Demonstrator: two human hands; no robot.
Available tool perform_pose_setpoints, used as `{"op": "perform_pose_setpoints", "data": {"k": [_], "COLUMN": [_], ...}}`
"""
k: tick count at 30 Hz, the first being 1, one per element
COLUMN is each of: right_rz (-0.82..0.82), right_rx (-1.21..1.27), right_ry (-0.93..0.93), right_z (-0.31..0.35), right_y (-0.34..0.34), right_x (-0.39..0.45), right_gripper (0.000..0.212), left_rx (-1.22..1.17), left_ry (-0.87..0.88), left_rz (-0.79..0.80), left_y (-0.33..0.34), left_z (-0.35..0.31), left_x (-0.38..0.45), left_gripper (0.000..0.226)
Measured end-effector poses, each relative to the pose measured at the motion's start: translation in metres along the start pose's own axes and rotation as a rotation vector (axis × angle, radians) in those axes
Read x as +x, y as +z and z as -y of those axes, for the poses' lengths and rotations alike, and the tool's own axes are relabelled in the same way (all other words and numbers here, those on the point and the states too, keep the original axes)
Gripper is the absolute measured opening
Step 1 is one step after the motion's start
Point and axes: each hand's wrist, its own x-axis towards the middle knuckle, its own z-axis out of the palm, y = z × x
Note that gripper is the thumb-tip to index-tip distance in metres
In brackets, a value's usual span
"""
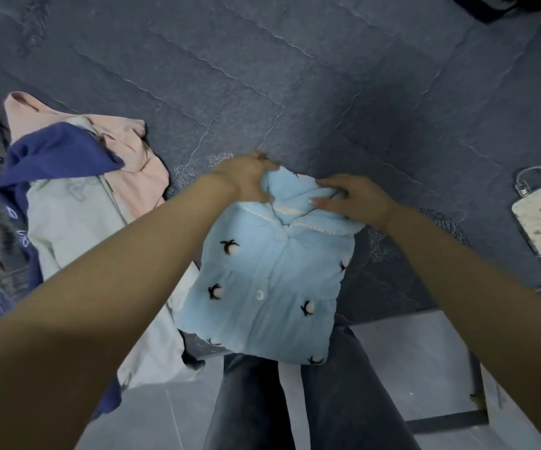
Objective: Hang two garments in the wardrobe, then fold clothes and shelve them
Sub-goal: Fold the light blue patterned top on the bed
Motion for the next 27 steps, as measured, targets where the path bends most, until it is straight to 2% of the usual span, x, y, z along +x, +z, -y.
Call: {"op": "perform_pose_setpoints", "data": {"k": [3,6,9,10,13,15,16,18,19,20,22,23,25,27], "right_rz": [0.083,0.149,0.258,0.311,0.383,0.278,0.199,0.057,0.0,-0.073,-0.328,-0.478,-0.634,-0.557], "right_rx": [-0.014,0.072,0.24,0.255,0.275,0.269,0.246,0.256,0.3,0.344,0.286,0.179,-0.027,-0.238], "right_ry": [-0.066,-0.173,-0.05,0.006,0.141,0.21,0.245,0.315,0.341,0.337,0.189,0.063,-0.18,-0.298], "right_z": [-0.001,-0.001,0.004,0.006,0.011,0.009,0.006,0.001,-0.002,-0.004,-0.004,-0.001,0.007,0.009], "right_y": [-0.001,-0.007,-0.024,-0.031,-0.038,-0.028,-0.022,-0.011,-0.006,-0.002,0.01,0.018,0.037,0.06], "right_x": [-0.006,-0.015,-0.019,-0.018,-0.004,0.008,0.013,0.015,0.013,0.007,-0.018,-0.033,-0.059,-0.069], "right_gripper": [0.063,0.043,0.02,0.017,0.032,0.036,0.038,0.044,0.05,0.054,0.049,0.044,0.041,0.048], "left_rx": [-0.097,-0.221,-0.457,-0.482,-0.368,-0.254,-0.281,-0.513,-0.584,-0.554,-0.346,-0.274,-0.147,0.028], "left_ry": [0.07,0.097,0.085,0.063,-0.057,-0.144,-0.183,-0.221,-0.204,-0.169,-0.026,0.09,0.296,0.303], "left_rz": [0.053,0.143,0.228,0.267,0.331,0.263,0.195,0.023,-0.111,-0.27,-0.619,-0.722,-0.73,-0.576], "left_y": [-0.007,-0.019,-0.037,-0.043,-0.047,-0.038,-0.032,-0.021,-0.017,-0.014,-0.004,0.004,0.028,0.06], "left_z": [0.014,0.024,0.037,0.04,0.04,0.034,0.032,0.026,0.023,0.02,0.012,0.006,-0.006,-0.013], "left_x": [-0.004,-0.016,-0.03,-0.031,-0.018,-0.005,0.0,0.007,0.006,-0.001,-0.027,-0.043,-0.071,-0.081], "left_gripper": [0.047,0.023,0.004,0.006,0.026,0.04,0.043,0.047,0.048,0.048,0.042,0.04,0.044,0.055]}}
